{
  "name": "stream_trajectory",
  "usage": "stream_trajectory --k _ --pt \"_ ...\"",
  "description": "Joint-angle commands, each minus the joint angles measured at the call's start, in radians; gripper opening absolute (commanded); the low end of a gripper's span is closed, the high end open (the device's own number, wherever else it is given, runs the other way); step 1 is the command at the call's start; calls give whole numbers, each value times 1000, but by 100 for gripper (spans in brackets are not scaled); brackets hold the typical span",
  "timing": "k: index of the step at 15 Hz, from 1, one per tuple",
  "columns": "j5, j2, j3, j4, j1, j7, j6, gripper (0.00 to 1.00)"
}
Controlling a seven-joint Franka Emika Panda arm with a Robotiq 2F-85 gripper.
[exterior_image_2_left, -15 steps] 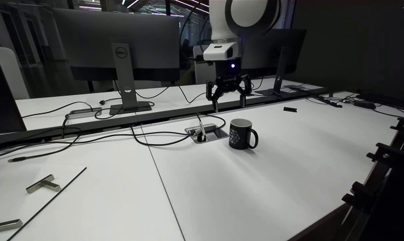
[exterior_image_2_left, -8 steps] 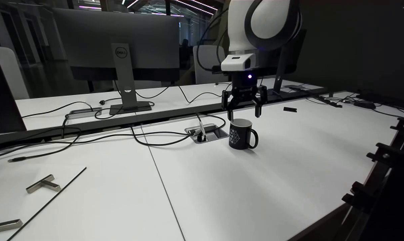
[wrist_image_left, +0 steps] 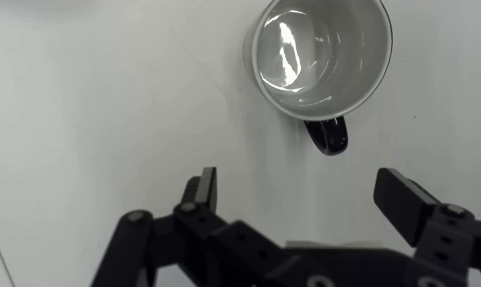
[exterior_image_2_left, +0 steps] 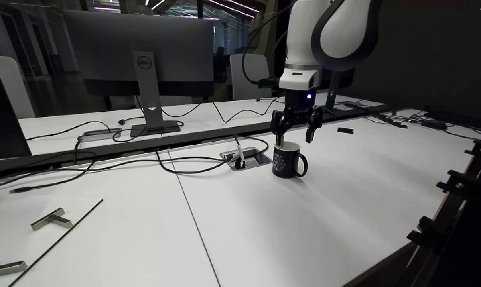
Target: Move the cup to the right
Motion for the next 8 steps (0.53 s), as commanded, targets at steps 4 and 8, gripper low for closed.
stream_trajectory --k 4,8 --pt "-15 30 19 -33 -77 -215 45 100" --pt "-153 67 80 -9 -167 -170 12 100"
